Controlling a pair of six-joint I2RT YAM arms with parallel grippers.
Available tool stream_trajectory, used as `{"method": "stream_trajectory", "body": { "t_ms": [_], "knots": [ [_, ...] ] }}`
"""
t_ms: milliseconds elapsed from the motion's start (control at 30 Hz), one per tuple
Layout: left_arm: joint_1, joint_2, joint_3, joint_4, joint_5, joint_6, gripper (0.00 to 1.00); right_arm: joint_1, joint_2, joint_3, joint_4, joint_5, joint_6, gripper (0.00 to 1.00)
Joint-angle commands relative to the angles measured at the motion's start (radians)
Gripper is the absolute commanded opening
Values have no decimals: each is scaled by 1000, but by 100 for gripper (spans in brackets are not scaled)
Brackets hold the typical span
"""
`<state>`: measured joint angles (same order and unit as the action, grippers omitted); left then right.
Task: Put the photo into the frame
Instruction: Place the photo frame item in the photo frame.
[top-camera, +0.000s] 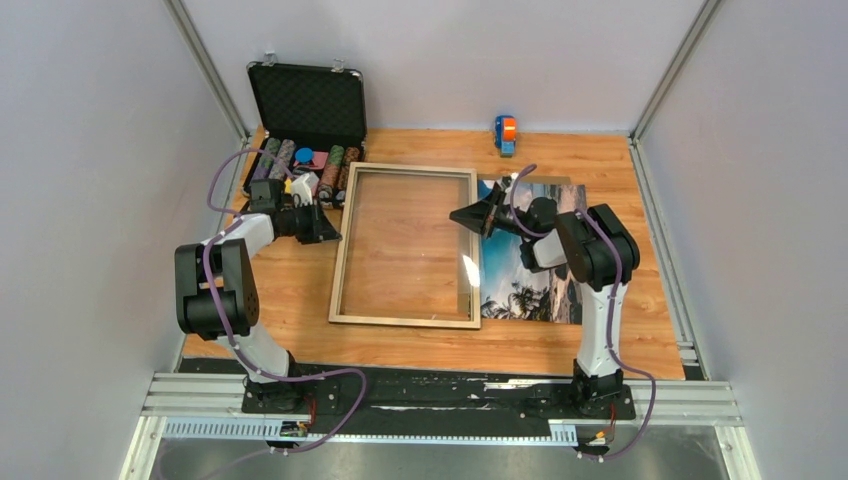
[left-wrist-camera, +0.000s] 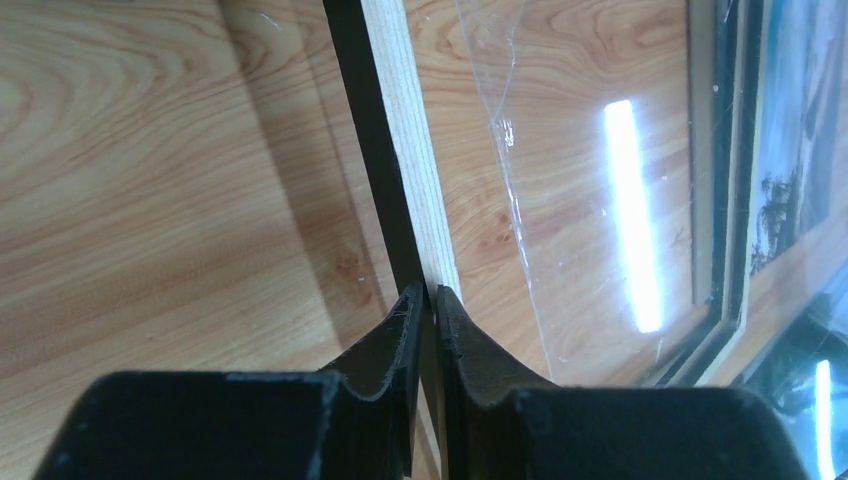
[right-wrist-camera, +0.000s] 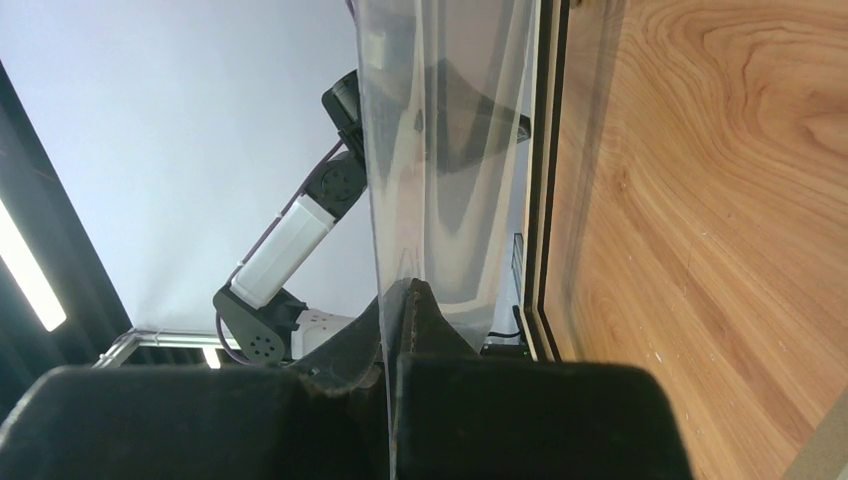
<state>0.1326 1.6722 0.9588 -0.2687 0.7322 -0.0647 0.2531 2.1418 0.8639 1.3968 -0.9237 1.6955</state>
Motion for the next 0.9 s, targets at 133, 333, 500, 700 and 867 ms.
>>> {"method": "stream_trajectory", "body": {
  "t_ms": [133, 333, 500, 700, 867],
  "knots": [
    [7, 5, 31, -4, 13, 16, 13, -5, 35, 1, 123, 22, -15, 0],
    [7, 5, 31, -7, 15, 19, 9, -6, 61, 6, 127, 16, -27, 0],
    [7, 2, 31, -11, 17, 20, 8, -7, 84, 7, 133, 13, -36, 0],
    [7, -3, 29, -16, 18, 25, 7, -7, 90, 7, 136, 13, -38, 0],
    [7, -2, 28, -16, 21, 24, 7, -7, 94, 8, 136, 14, -40, 0]
  ]
}}
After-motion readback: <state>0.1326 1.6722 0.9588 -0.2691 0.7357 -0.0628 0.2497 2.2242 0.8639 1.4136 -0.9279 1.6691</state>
